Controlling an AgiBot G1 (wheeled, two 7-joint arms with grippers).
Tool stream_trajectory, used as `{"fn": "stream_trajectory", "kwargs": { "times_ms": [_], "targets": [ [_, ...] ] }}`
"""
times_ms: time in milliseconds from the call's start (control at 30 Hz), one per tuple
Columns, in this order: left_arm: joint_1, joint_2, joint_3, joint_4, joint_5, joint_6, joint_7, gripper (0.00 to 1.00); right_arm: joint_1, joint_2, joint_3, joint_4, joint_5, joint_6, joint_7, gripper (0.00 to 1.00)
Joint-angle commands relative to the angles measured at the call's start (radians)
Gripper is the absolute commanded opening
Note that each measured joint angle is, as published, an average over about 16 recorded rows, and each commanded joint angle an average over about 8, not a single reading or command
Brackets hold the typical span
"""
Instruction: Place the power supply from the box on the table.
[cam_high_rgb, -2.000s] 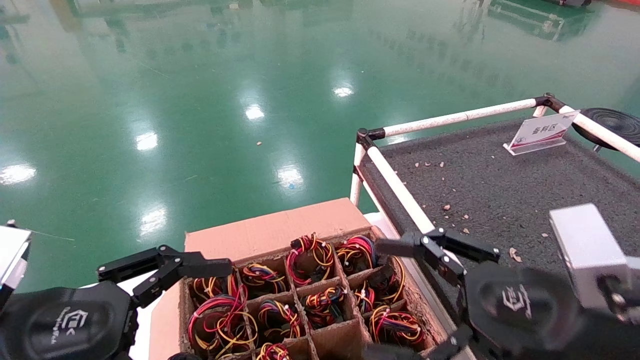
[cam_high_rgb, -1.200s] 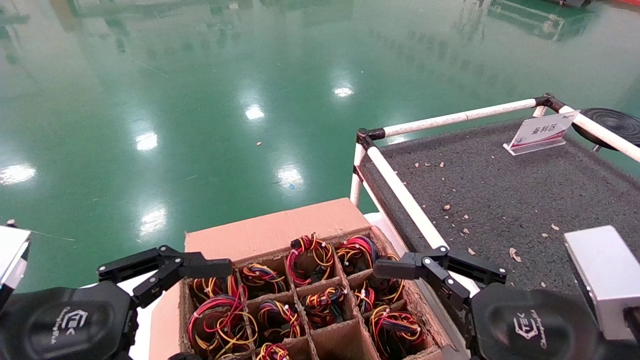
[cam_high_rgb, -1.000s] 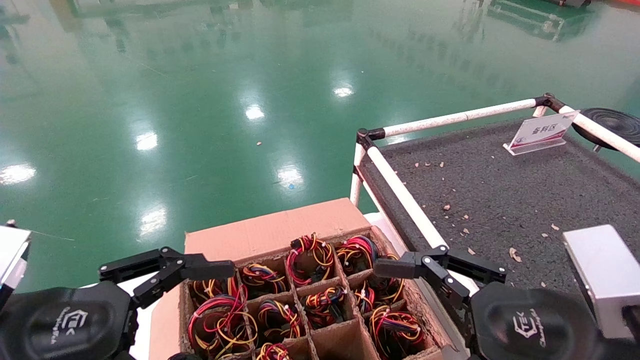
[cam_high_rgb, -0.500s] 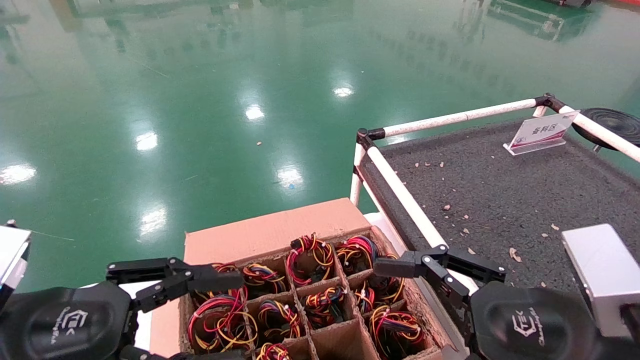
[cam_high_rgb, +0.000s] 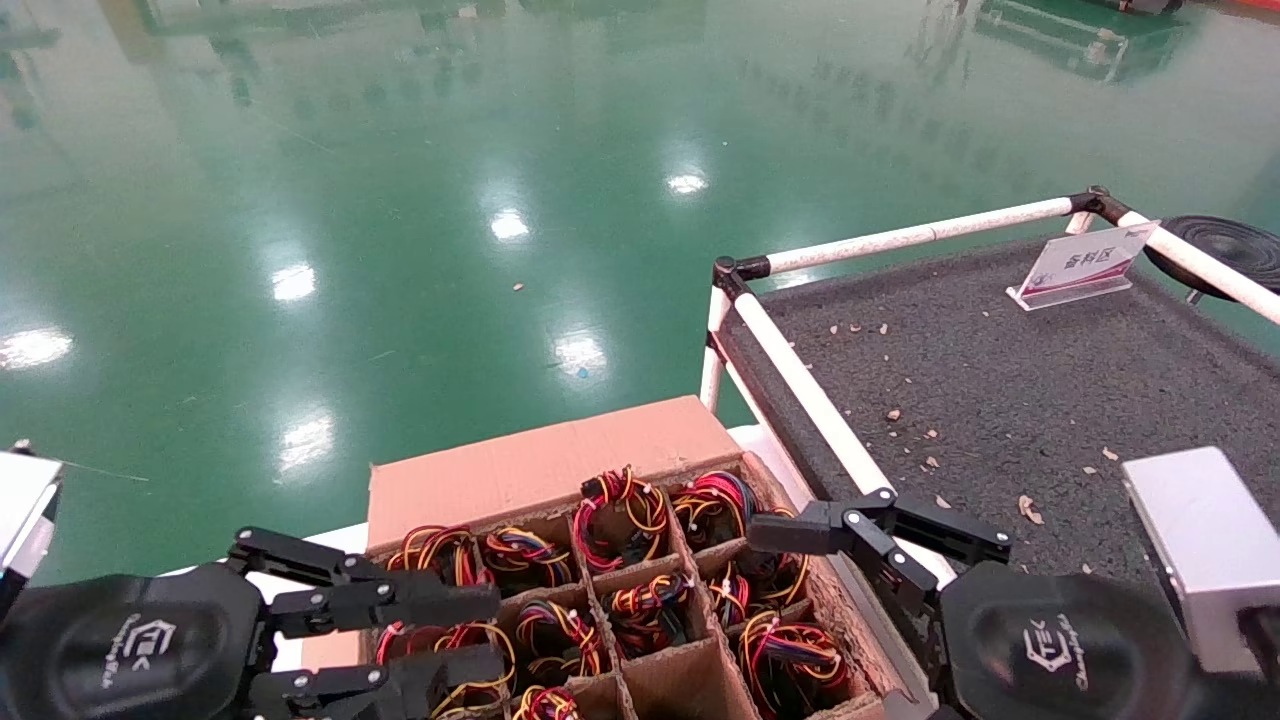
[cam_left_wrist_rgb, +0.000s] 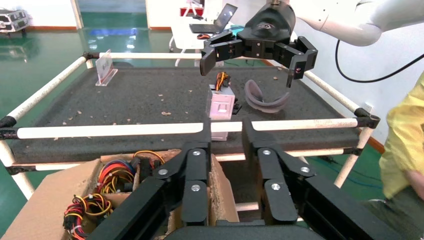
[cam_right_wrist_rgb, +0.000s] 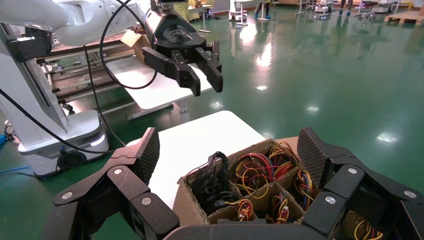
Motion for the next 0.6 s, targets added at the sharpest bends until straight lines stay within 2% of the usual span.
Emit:
{"fn": "stream_trajectory", "kwargs": {
  "times_ms": [33, 600],
  "targets": [
    [0.0, 0.0, 0.0, 0.0, 0.0, 0.0, 0.0, 0.0, 0.0, 0.0, 0.0, 0.0, 0.0, 0.0, 0.0, 1.0],
    [0.0, 0.0, 0.0, 0.0, 0.0, 0.0, 0.0, 0.0, 0.0, 0.0, 0.0, -0.001, 0.0, 0.0, 0.0, 1.0]
  ]
}}
